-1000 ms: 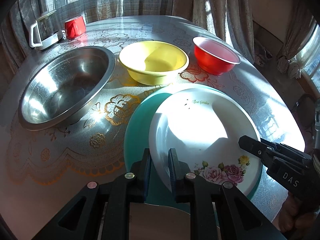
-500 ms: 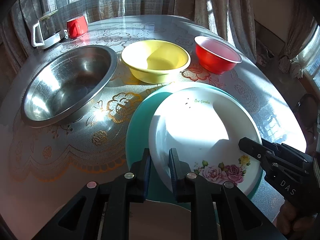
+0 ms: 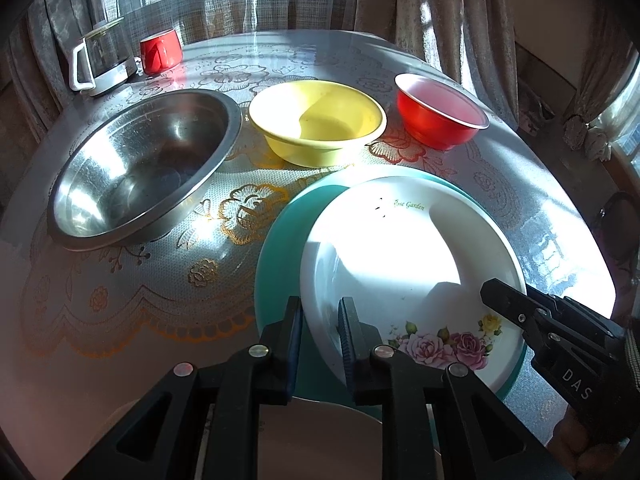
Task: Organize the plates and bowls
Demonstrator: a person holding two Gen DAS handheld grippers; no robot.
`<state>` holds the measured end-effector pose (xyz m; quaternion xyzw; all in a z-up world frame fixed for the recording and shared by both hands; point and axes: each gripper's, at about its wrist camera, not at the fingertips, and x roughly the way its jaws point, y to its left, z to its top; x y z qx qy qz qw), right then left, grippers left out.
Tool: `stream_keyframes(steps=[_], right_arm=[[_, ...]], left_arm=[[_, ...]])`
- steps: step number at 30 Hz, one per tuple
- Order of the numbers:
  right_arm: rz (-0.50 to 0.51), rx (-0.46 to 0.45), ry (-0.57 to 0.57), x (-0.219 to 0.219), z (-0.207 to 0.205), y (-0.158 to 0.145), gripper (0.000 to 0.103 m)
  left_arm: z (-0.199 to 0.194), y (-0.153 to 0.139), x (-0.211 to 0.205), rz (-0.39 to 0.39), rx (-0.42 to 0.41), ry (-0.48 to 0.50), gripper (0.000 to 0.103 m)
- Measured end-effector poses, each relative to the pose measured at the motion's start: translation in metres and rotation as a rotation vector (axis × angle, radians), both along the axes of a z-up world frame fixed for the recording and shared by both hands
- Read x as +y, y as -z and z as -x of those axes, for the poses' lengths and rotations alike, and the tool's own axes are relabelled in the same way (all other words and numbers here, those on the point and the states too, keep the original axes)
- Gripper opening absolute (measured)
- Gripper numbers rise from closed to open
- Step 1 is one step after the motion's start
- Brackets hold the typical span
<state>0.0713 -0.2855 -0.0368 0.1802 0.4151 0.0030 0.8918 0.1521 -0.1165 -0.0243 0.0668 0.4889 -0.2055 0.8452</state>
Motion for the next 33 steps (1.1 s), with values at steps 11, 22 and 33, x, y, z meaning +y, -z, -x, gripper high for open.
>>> stream_keyframes(steps=[11,22,33], right_arm=[[0.034,0.009,-0.019,0.006,-0.002,-0.001,0.021],[-0.035,0.012,0.007,-0.003,0.002,0.001,0.021],[-0.062,0.013,0.029,-0.007,0.007,0.0,0.025]], left_arm=[[0.004,-0.004,0.003,-0.006,-0.01,-0.01,0.018],[0.011,-0.016,0.015,0.045,-0.034,-0.039,0.019],[0.029,-0.035,0.058,0.135,-0.063,-0.105,0.02]])
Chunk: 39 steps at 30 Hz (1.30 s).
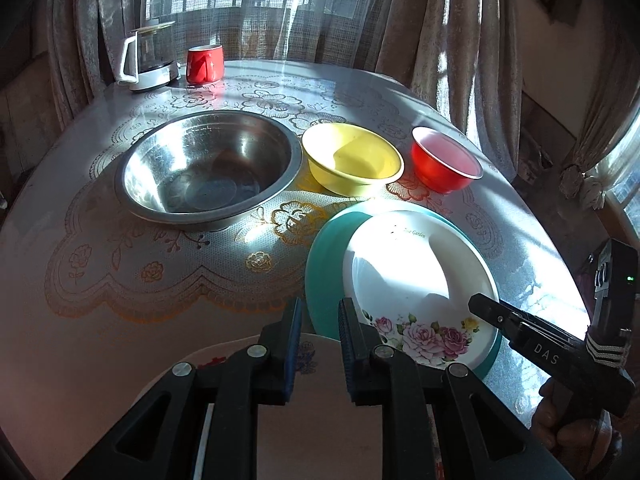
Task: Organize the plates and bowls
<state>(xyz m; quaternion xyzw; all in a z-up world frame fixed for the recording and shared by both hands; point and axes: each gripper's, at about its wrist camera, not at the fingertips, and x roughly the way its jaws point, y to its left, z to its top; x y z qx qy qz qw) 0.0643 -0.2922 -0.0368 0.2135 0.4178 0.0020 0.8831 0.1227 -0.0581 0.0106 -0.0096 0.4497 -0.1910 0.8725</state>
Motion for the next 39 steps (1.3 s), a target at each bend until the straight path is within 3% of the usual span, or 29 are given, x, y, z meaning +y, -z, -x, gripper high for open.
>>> stream_keyframes(steps=[19,23,28,32,39], right_arm=[[-0.032,-0.032,0.013,-0.007,0.024,-0.011,0.03],[-0.03,-0.056,-0.015,-0.002,0.032,-0.018,0.03],[-0.176,-0.112,-0.178,0.009,0.047,-0.026,0.03],[-0.307,-0.106,-0.346,0.03,0.055,-0.024,0.031],[-0.308,-0.074,-0.459,0.066,0.061,-0.012,0.031]], left_arm=[[0.036,0.005,0.101,0.086,0.004,-0.152,0.024],[0.044,0.009,0.123,0.121,0.007,-0.186,0.032],[0.059,0.013,0.148,0.162,0.0,-0.204,0.033],[0.074,0.016,0.16,0.18,-0.022,-0.186,0.035],[0.087,0.021,0.164,0.225,-0.041,-0.142,0.043]])
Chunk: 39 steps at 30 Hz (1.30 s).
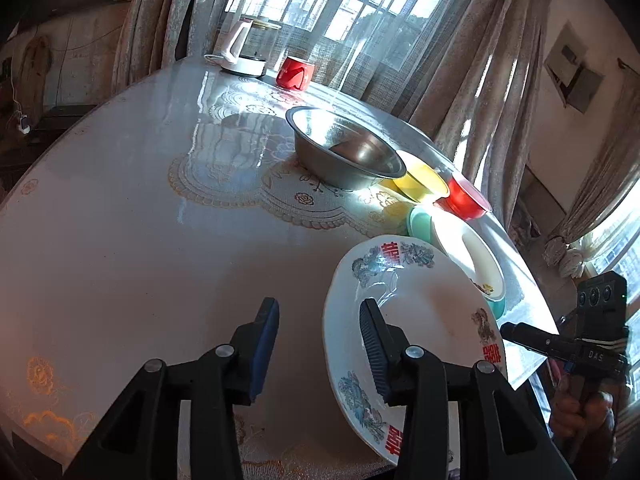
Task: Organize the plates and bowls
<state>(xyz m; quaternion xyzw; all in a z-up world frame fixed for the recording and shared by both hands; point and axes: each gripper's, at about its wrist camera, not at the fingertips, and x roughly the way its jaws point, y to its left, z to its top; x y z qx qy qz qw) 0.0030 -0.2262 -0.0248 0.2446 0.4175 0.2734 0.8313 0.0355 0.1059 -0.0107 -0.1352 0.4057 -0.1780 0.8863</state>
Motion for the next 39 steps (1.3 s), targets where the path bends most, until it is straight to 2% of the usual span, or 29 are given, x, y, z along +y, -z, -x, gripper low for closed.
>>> stream_keyframes(steps=[2,13,16,18,22,24,26,29,32,35,39], right_arm=[[0.012,-0.02,0.012,0.002,0.0,0.0,0.032],[0.044,0.027,-0.006,0.008,-0.002,0.016,0.03],[0.053,0.018,-0.002,0.011,-0.003,0.021,0.022],[0.063,0.006,0.0,0.013,-0.003,0.023,0.015],[0.029,0.002,-0.001,0.013,-0.004,0.028,0.015],[0.005,0.015,-0.012,0.013,-0.005,0.032,0.015],[-0.008,0.024,-0.014,0.013,-0.005,0.036,0.021],[-0.018,0.017,-0.019,0.013,-0.005,0.037,0.02],[0.007,0.014,-0.025,0.018,-0.005,0.033,0.021],[0.081,-0.013,-0.037,0.029,-0.003,0.027,0.016],[0.15,-0.036,-0.033,0.034,-0.001,0.021,0.018]], left_arm=[[0.002,0.003,-0.001,0.004,0.002,0.016,0.043],[0.0,0.019,-0.008,0.037,0.041,0.059,0.039],[0.0,0.023,-0.011,0.019,0.049,0.063,0.029],[0.0,0.025,-0.013,0.021,0.058,0.07,0.027],[-0.003,0.028,-0.018,0.015,0.074,0.08,0.026],[-0.002,0.028,-0.022,-0.001,0.055,0.083,0.026],[-0.001,0.028,-0.025,-0.022,0.037,0.088,0.026],[-0.001,0.028,-0.028,-0.038,0.028,0.097,0.025],[0.0,0.028,-0.029,-0.049,0.024,0.099,0.024],[0.001,0.026,-0.031,-0.064,0.021,0.102,0.024],[0.007,0.026,-0.032,-0.076,0.01,0.114,0.024]])
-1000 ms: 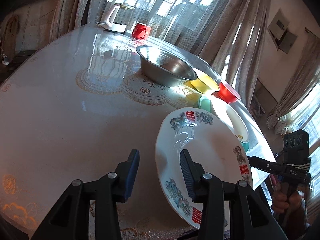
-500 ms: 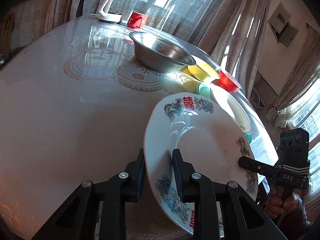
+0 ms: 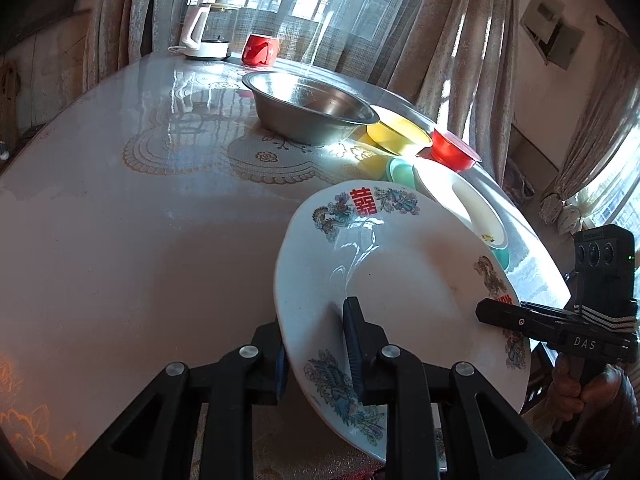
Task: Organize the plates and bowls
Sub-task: 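Lift the large plate and carry it toward the teal plate stack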
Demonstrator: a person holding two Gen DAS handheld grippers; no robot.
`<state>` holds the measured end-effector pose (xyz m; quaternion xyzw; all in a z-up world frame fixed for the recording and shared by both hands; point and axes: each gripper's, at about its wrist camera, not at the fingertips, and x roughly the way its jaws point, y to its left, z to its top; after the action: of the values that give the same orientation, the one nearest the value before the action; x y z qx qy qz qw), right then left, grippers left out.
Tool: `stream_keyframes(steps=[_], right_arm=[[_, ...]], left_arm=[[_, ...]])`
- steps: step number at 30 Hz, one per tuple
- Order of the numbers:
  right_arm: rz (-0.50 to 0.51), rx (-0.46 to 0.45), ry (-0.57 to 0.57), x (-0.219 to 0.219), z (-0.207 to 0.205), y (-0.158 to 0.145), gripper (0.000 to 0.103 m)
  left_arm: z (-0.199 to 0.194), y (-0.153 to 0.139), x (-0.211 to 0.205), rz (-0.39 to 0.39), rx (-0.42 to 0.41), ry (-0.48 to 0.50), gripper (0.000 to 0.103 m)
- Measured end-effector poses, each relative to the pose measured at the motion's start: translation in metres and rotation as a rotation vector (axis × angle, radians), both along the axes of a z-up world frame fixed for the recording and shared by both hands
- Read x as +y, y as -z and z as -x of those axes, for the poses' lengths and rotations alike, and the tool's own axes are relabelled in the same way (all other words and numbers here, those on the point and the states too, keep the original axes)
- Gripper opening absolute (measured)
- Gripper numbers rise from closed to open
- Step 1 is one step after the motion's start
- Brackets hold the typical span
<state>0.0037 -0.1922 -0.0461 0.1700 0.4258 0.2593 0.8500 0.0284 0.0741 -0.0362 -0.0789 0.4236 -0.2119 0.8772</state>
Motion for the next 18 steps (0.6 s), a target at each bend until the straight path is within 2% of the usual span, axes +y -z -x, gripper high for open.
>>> stream_keyframes(steps=[8,18], right_arm=[[0.073,-0.052,-0.011,0.006,0.006,-0.011,0.021],[0.07,-0.084,-0.009,0.002,0.005,-0.023,0.022]], left_arm=[[0.007,-0.005,0.0,-0.013,-0.026,0.007,0.024],[0.01,-0.02,-0.007,-0.013,-0.077,0.012,0.024]])
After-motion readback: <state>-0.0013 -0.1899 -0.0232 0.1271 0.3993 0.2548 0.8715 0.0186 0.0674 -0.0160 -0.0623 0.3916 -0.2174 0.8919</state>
